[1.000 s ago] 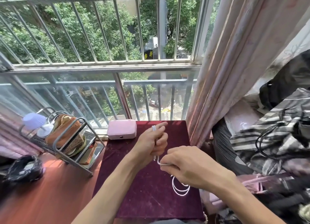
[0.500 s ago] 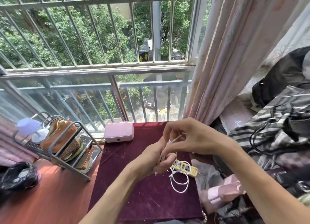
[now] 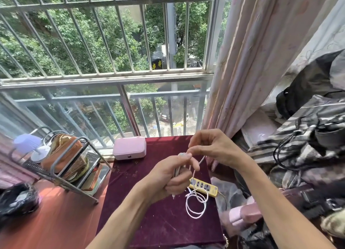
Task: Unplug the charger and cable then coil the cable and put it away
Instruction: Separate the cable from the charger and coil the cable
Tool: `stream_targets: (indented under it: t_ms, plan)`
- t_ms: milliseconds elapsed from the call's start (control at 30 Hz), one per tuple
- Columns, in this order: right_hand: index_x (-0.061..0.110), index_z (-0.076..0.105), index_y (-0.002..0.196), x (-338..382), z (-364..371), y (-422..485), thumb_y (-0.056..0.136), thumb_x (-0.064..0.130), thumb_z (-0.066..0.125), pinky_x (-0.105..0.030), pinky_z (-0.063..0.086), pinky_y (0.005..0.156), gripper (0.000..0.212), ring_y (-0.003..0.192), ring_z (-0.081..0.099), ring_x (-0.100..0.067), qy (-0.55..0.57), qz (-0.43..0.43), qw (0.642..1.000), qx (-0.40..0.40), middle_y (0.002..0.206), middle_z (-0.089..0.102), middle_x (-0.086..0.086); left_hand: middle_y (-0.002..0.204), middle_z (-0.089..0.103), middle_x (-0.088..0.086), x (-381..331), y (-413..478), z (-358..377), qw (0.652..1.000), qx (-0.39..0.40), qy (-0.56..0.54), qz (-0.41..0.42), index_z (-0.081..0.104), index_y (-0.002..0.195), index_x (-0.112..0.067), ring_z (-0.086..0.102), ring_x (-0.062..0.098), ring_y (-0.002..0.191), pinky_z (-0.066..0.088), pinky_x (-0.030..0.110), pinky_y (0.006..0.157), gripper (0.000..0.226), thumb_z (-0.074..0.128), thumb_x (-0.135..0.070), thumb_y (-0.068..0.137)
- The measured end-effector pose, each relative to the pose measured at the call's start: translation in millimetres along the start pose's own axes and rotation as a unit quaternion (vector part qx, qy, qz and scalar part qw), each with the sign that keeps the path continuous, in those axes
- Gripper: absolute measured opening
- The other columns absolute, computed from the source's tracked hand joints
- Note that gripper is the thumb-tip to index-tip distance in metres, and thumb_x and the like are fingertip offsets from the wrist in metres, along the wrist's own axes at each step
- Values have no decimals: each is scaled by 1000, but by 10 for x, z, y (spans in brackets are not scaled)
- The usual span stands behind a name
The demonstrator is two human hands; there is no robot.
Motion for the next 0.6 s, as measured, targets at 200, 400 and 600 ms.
stream_targets:
  t_ms: [200,400,600]
  plan:
    - [13,76,84,-136,66,-46,81,15,88,-41,44,71,12,74,57,-32,56,-22,997,-56,81,65,-43,37,35,-9,-16,-6,57,997,48,-57,-24,62,108,2,30,1,28,18,16,30,33,43,-25,107]
    - [25,86,97,-452,185,-74,91,27,70,-36,44,69,17,71,55,-25,150,1,984,-99,80,70,-30,40,30,-4,-98,9,107,986,60,-152,26,59,110,2,28,5,28,18,19,30,27,38,-15,106]
    - [4,73,114,-865,519,-134,109,12,54,-17,33,44,22,42,40,-1,121,63,982,-131,55,54,10,43,42,-5,-117,82,-30,985,-28,-142,91,65,117,0,34,2,27,16,19,31,25,47,-9,102]
Point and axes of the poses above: each hand's wrist, its own y-axis towards the middle knuckle, its own z-axis out of the palm, x = y × z, the point moved 4 cm from there along y, towards the middle knuckle
